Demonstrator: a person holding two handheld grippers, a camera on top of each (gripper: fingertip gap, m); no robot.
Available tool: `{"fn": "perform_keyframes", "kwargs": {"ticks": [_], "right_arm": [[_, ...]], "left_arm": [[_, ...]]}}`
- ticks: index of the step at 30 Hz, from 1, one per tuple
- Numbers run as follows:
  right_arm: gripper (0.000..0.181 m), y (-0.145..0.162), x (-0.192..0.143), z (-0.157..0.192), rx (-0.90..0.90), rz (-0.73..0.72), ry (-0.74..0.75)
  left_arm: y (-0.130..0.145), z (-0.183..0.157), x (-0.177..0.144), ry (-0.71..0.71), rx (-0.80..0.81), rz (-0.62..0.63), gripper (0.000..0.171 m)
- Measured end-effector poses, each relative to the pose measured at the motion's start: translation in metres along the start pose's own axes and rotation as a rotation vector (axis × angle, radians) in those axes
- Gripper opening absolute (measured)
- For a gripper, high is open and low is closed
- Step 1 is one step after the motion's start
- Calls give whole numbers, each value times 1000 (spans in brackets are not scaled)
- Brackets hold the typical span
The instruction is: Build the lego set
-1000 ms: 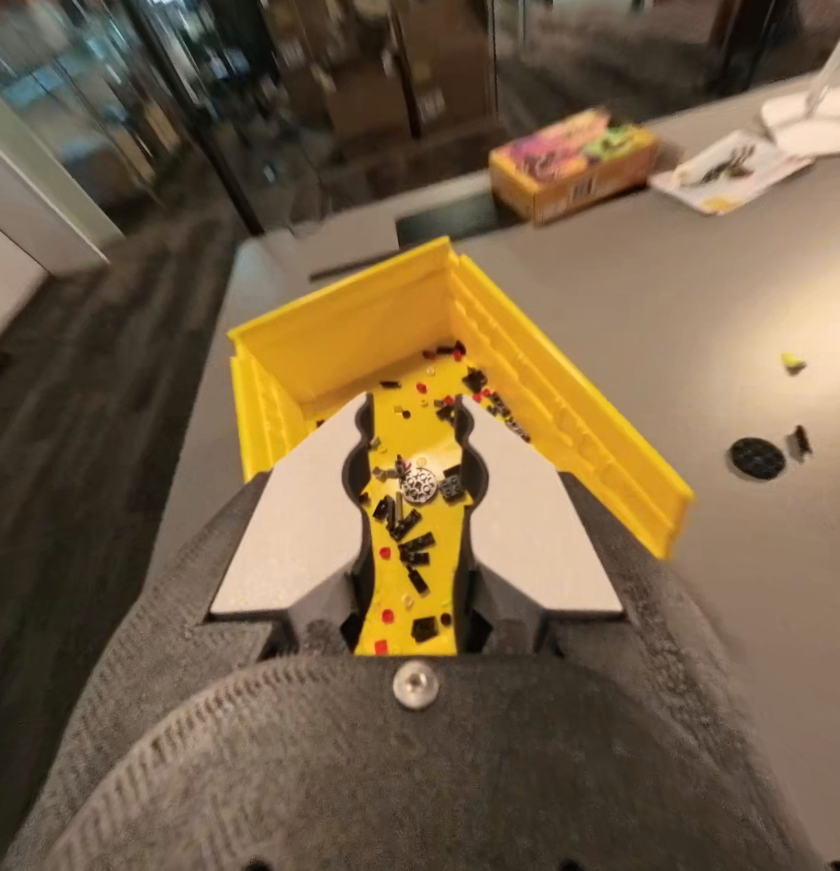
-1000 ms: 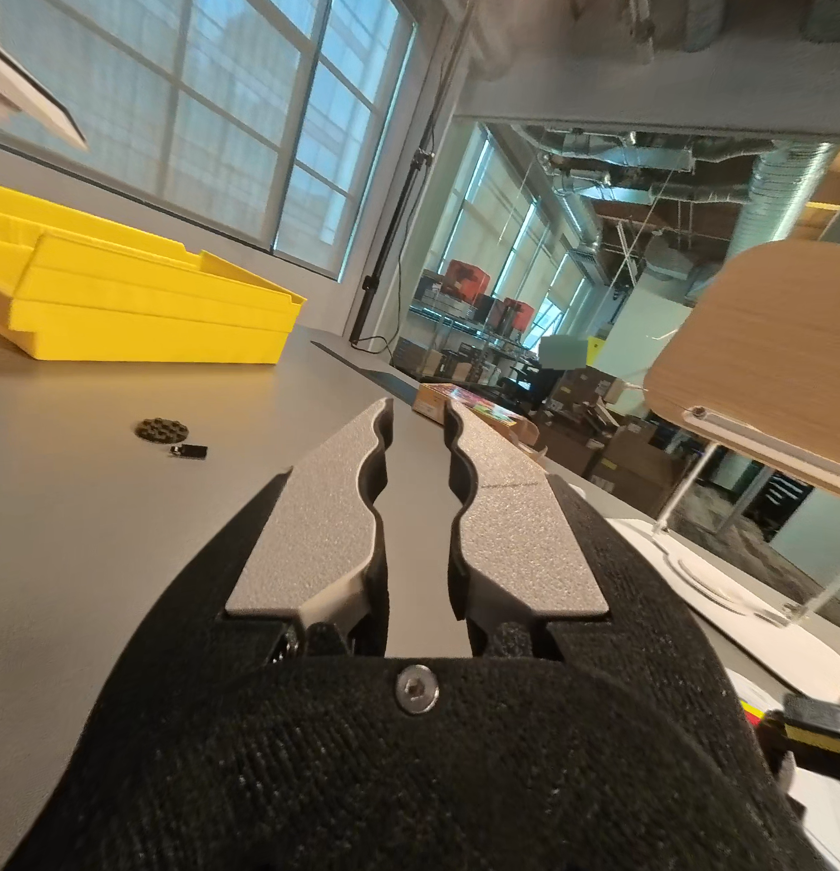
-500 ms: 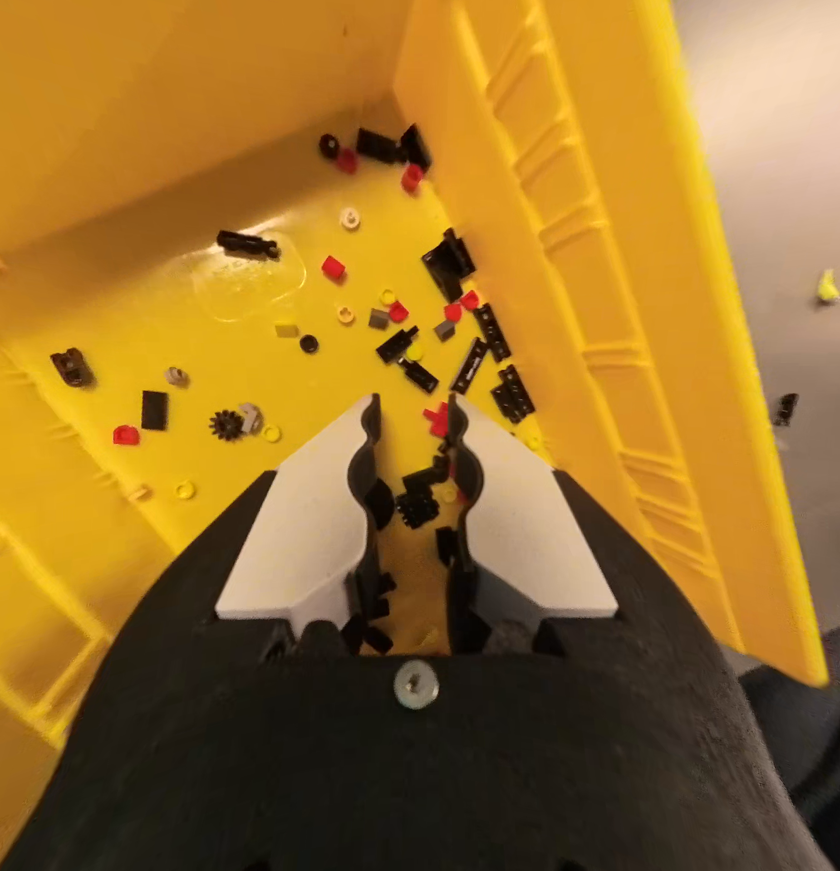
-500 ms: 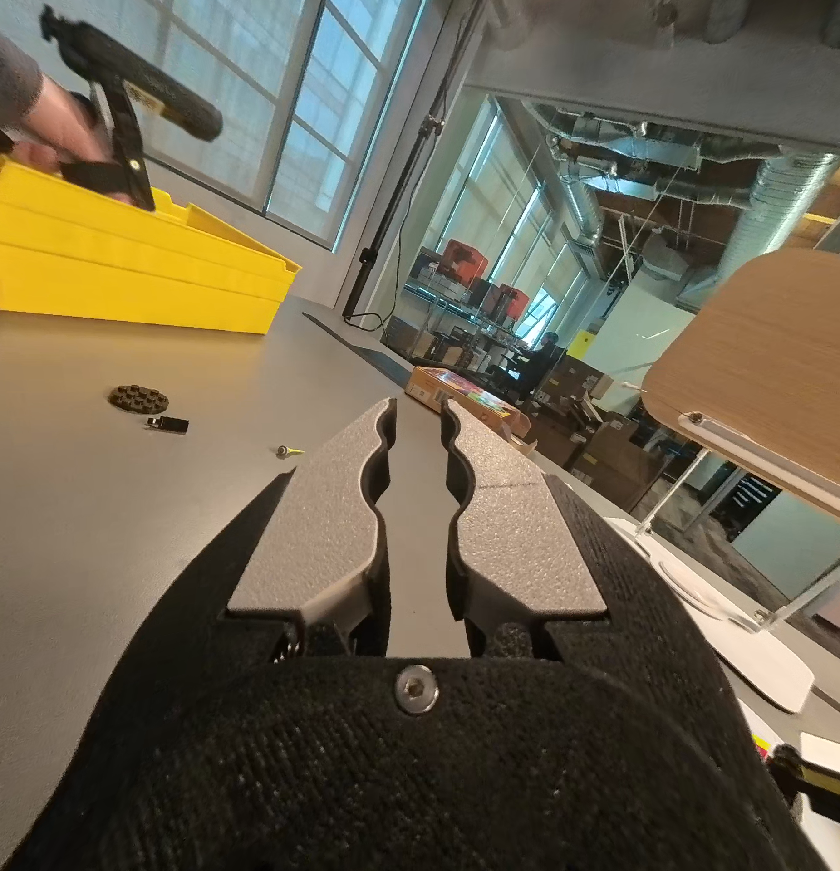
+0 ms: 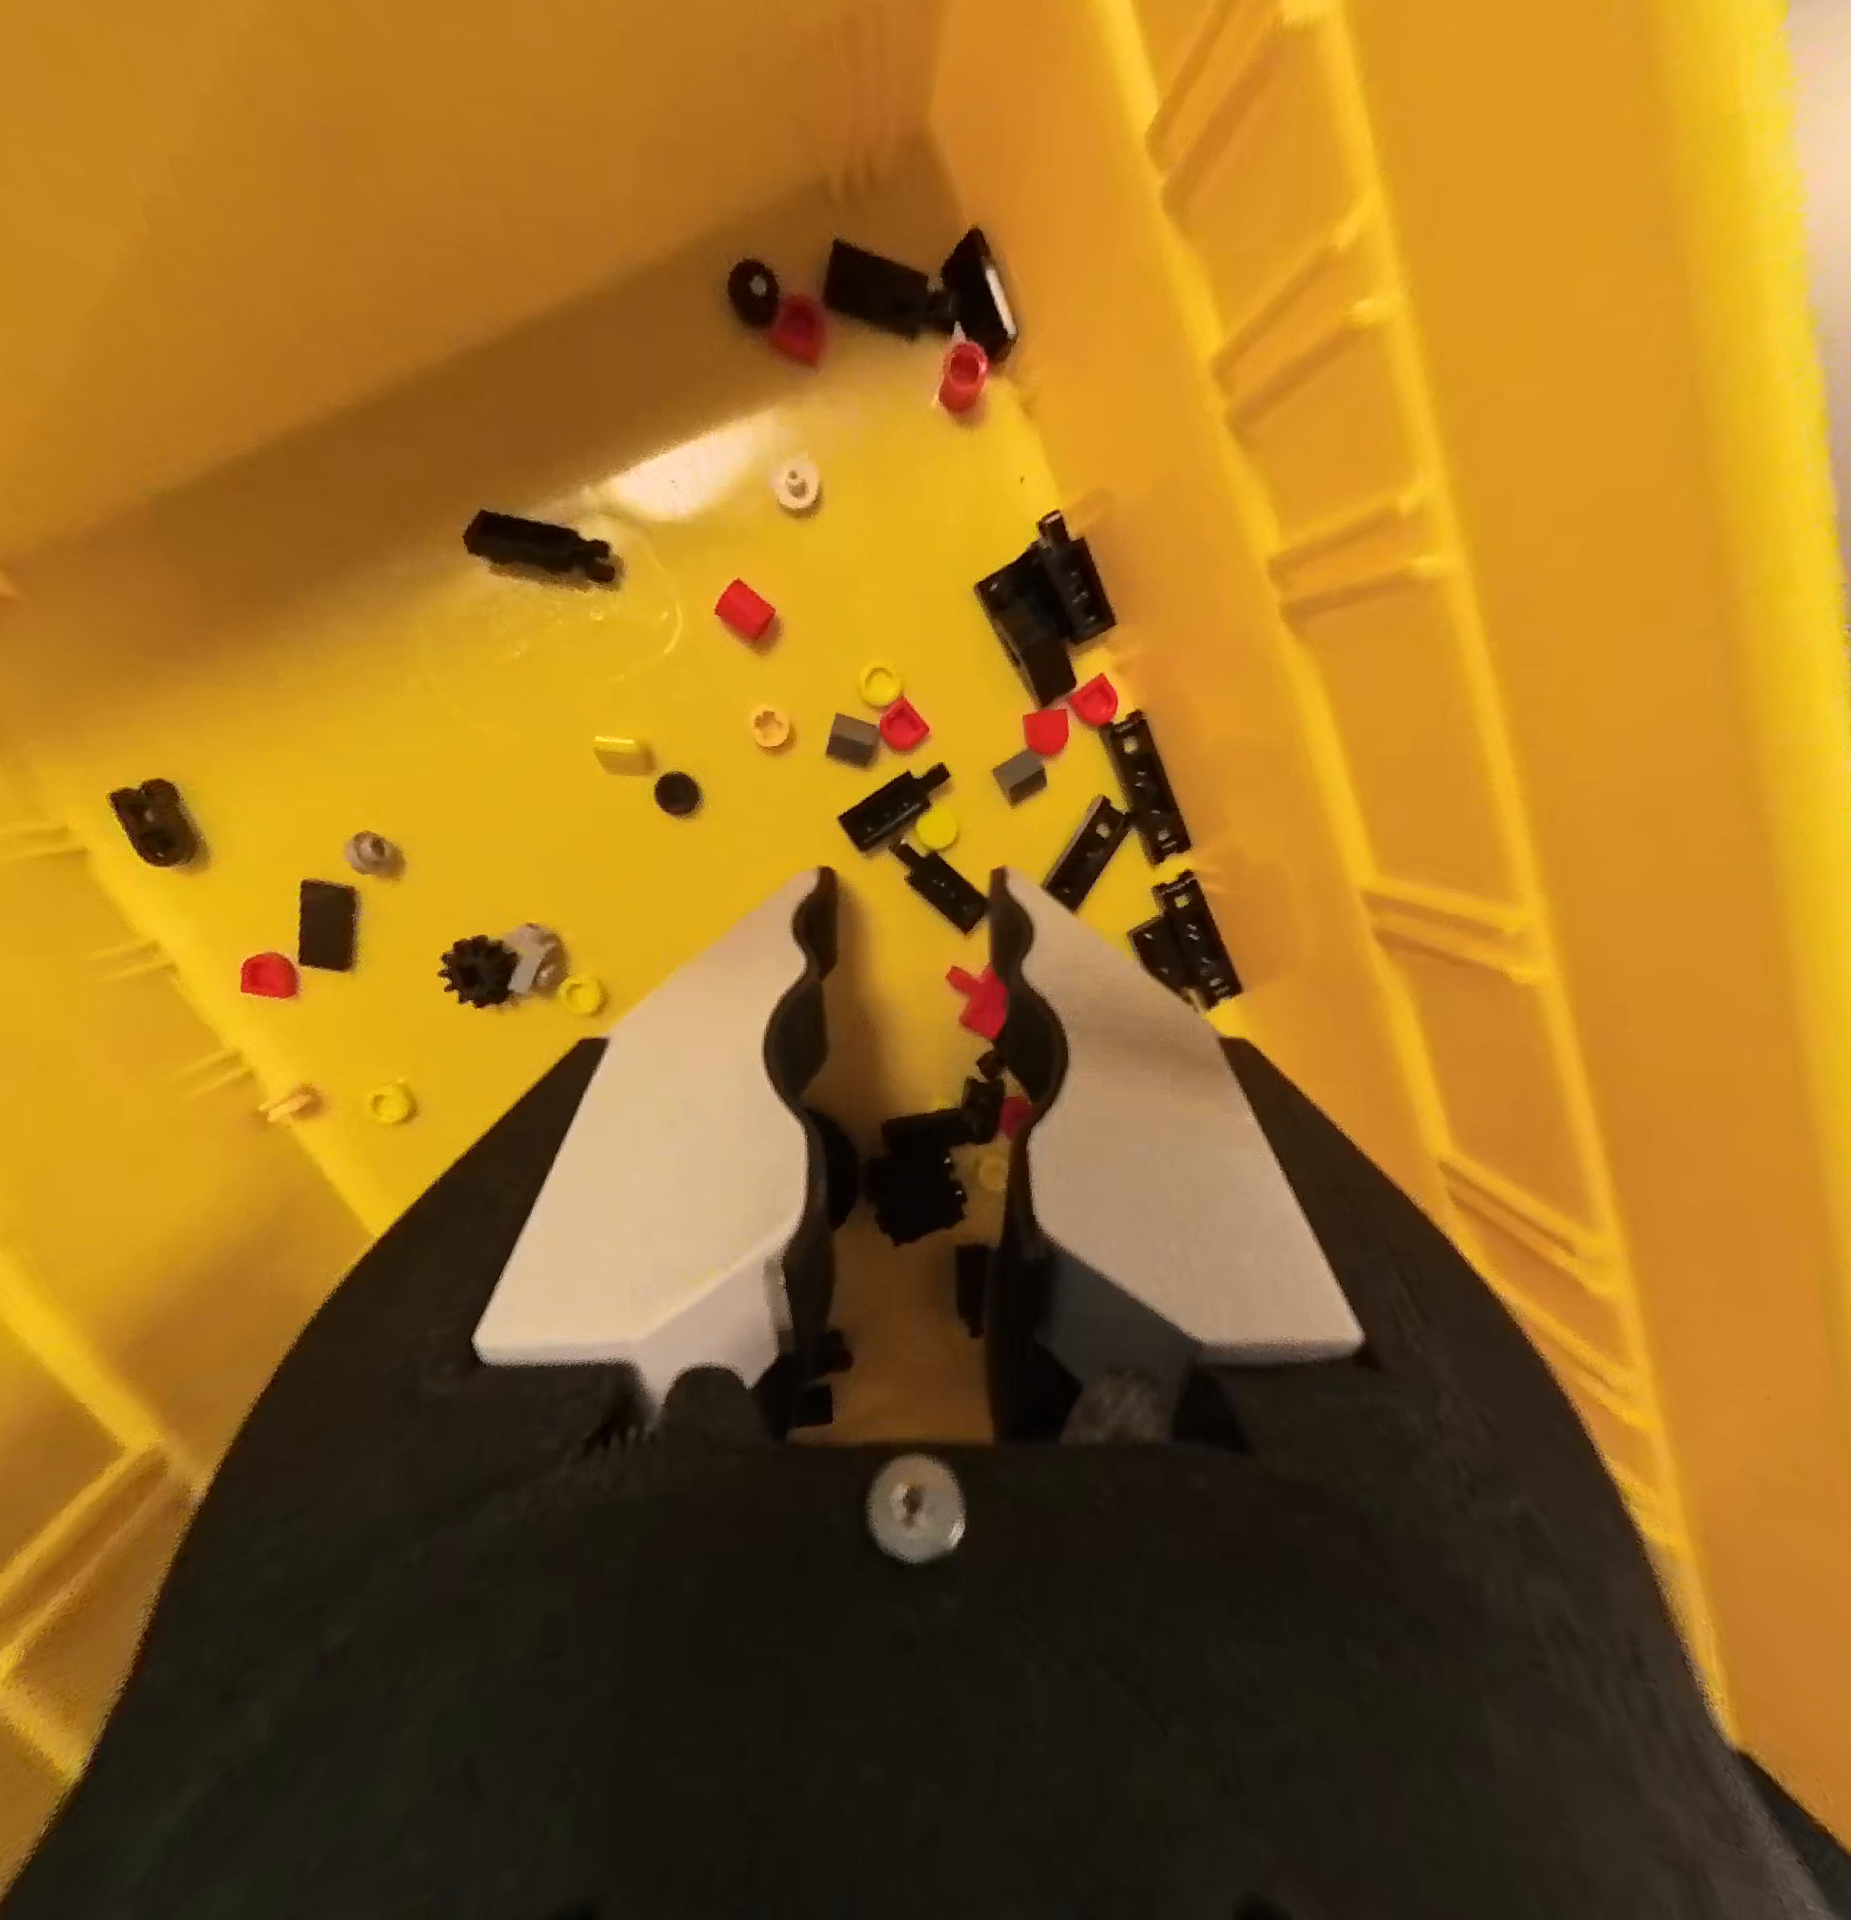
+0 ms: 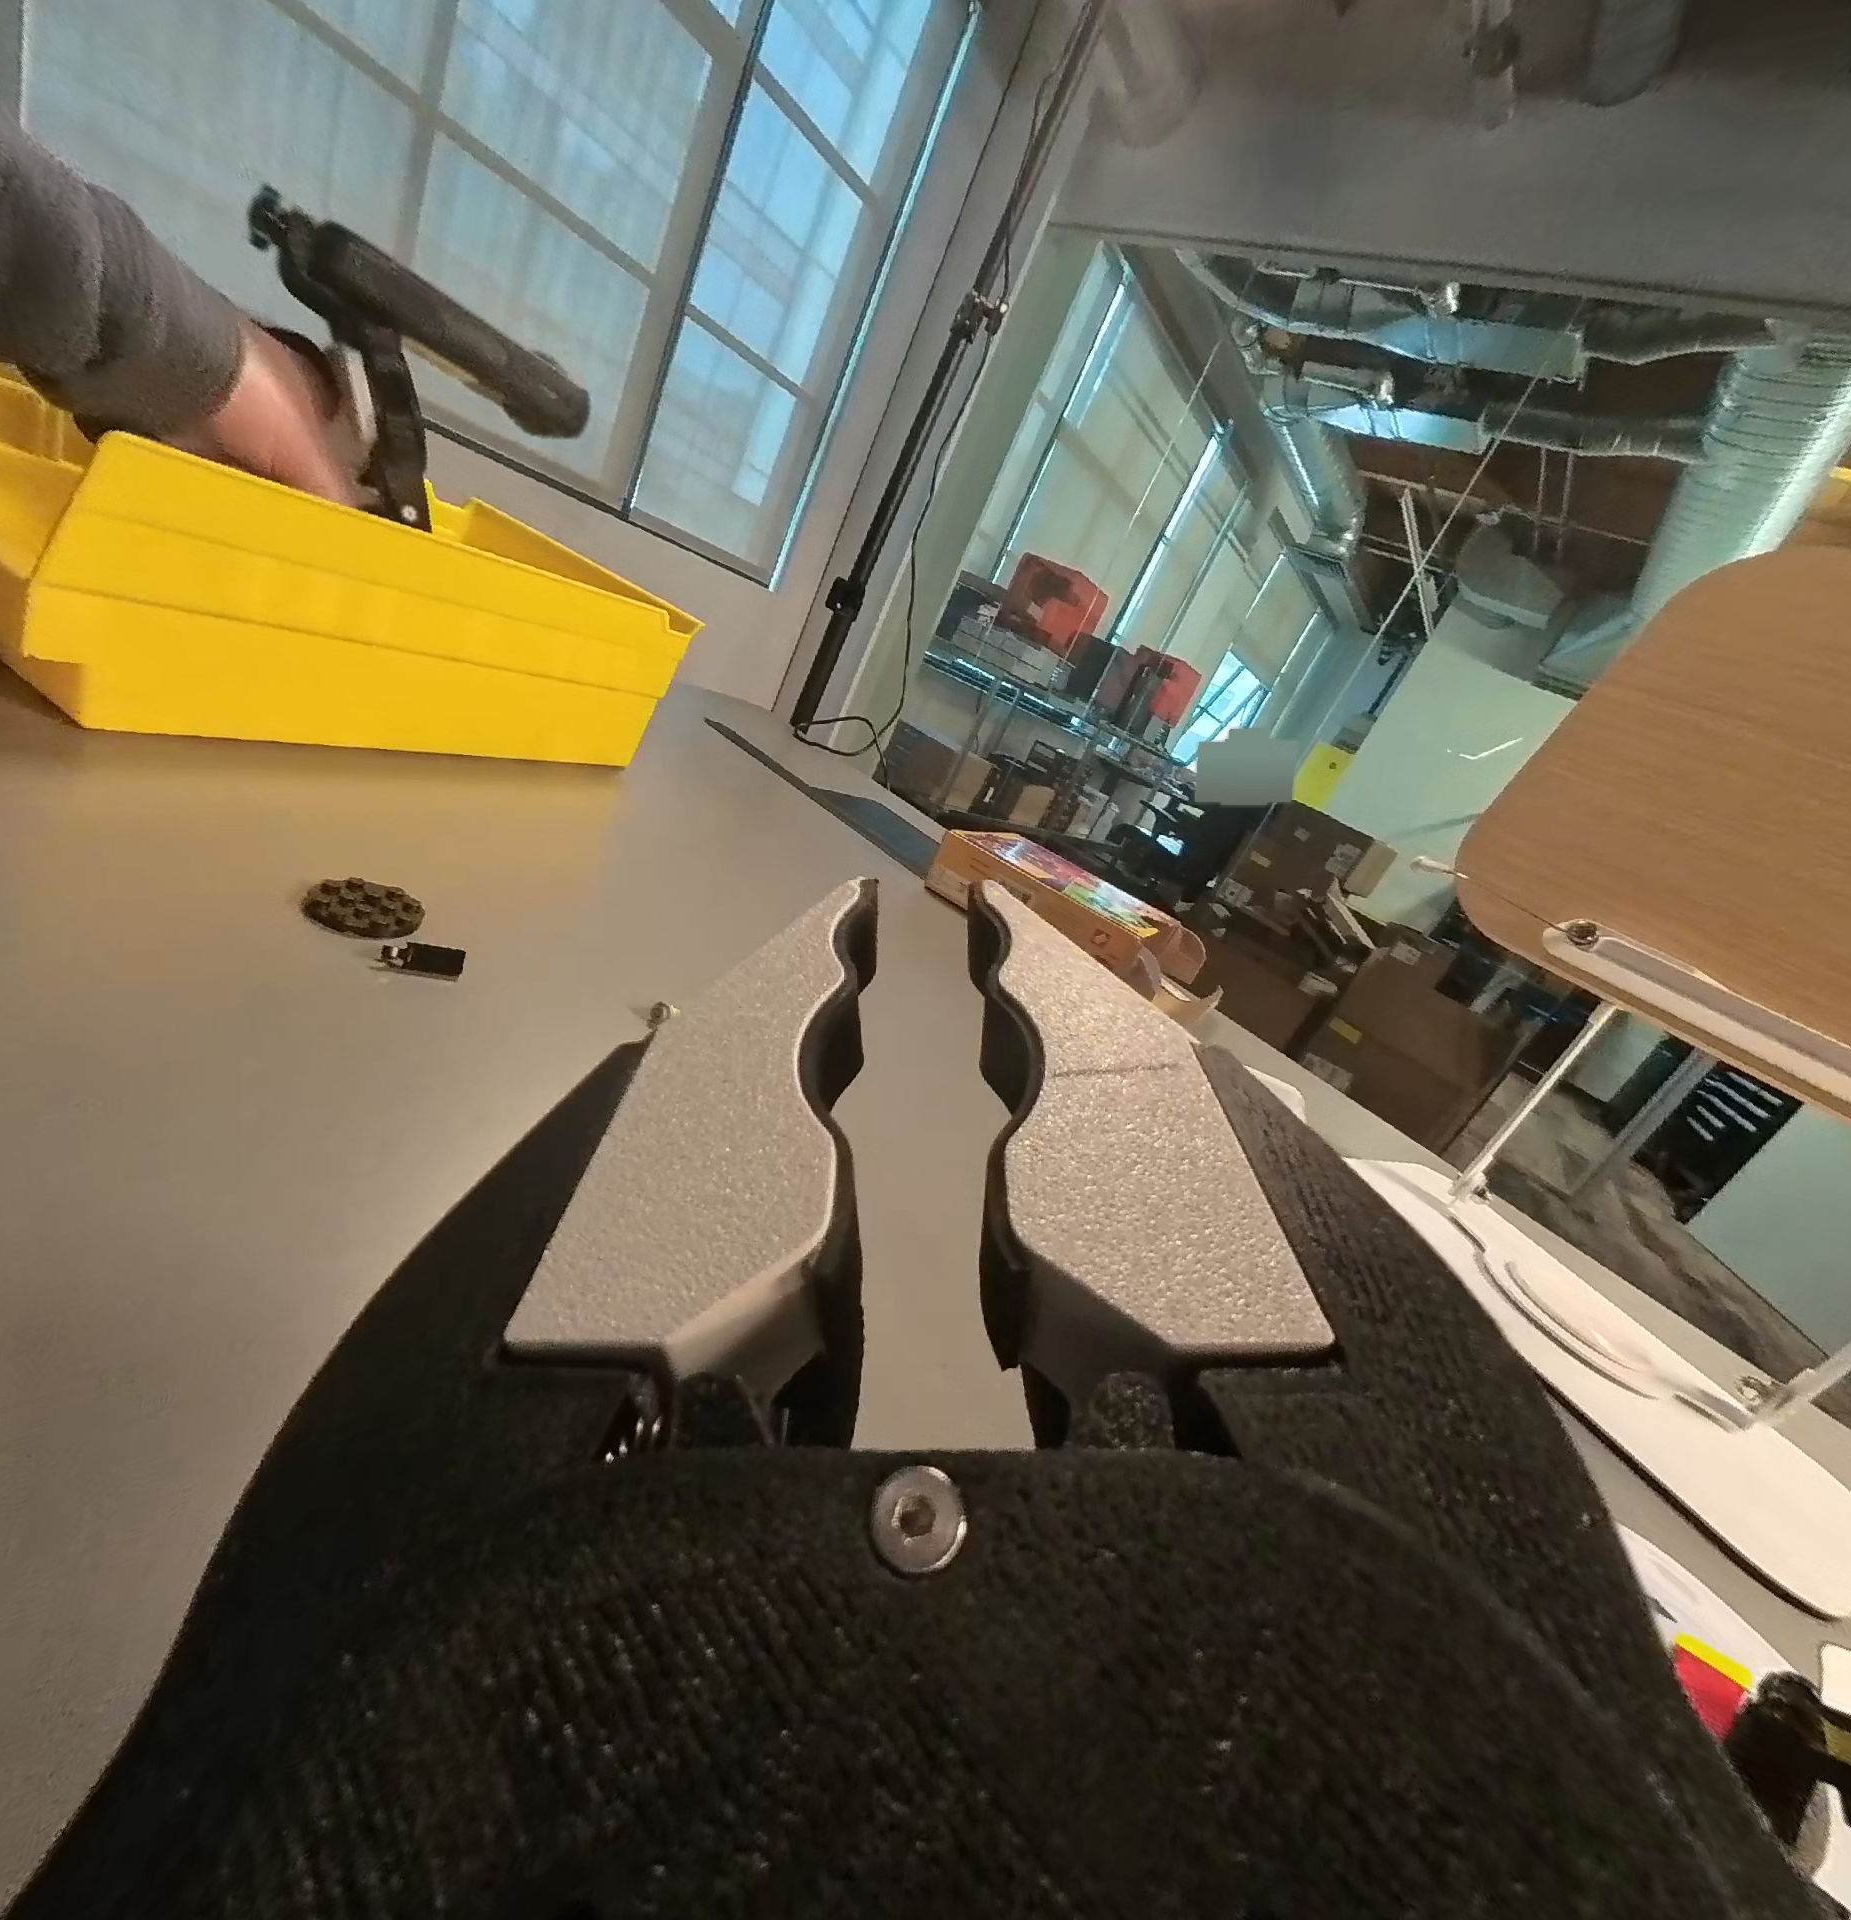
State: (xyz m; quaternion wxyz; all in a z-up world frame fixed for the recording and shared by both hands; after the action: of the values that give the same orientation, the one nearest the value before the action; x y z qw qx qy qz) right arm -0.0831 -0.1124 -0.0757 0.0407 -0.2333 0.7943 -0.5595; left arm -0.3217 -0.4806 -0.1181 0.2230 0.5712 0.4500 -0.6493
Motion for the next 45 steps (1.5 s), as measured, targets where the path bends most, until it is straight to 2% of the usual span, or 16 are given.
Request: {"fn": "perform_keyframes", "kwargs": {"ticks": [6,8,10,13,15,18,20,22,24,28,30,34,39,40,43,45], "right_arm": [[15,-2,-1,4,-1,-14,-26],[14,-4,-1,5,-5,-22,-30],[14,-6,-1,4,15,-33,-23],[14,-12,-2,2,33,-59,-5],[14,-16,-5,0,7,-75,16],[14,-22,-9,-5,-19,-94,64],[14,-22,-14,-11,-42,-85,115],[15,-21,-23,-19,-98,-61,180],[15,-19,-38,-25,-158,-29,245],[15,-15,-76,-34,-211,39,329],[14,-15,-95,-38,-222,56,353],[13,-15,-113,-46,-173,60,380],[14,-5,-103,-44,-177,122,340],[14,-4,-102,-41,-185,135,327],[17,-4,-100,-34,-153,147,283],[18,-4,-100,-31,-123,153,257]], "left_arm": [[3,-5,0,-75,55,26,7],[4,-7,0,-82,70,27,7],[1,-7,-4,-122,111,-37,7],[-12,-12,-36,-230,182,-268,7],[-23,-33,-80,-272,218,-501,7],[-30,-101,-150,-210,331,-822,7],[-28,-161,-172,-86,446,-921,7],[-19,-228,-162,148,582,-870,7],[-6,-285,-130,340,707,-724,7],[13,-364,-53,479,935,-429,7],[15,-389,-21,485,1013,-298,7],[7,-417,13,441,1150,-151,7],[4,-427,33,457,1235,-17,7],[4,-426,37,448,1248,-3,11],[3,-428,36,536,1220,-10,22],[1,-424,36,577,1175,-14,41]]}}
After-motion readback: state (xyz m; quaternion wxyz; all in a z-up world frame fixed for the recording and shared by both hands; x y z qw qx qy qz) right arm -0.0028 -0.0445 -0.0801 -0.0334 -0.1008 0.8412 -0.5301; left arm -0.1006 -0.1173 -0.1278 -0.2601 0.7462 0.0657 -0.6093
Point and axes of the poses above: each gripper's, where its closed fingertips meet, x out along the fingers, y out of its underside, z = x × y across the jaws, the point moved 6 cm from there along -x, back along the fingers, and after that the axes turned 3 degrees about x, right-handed, at the moved point
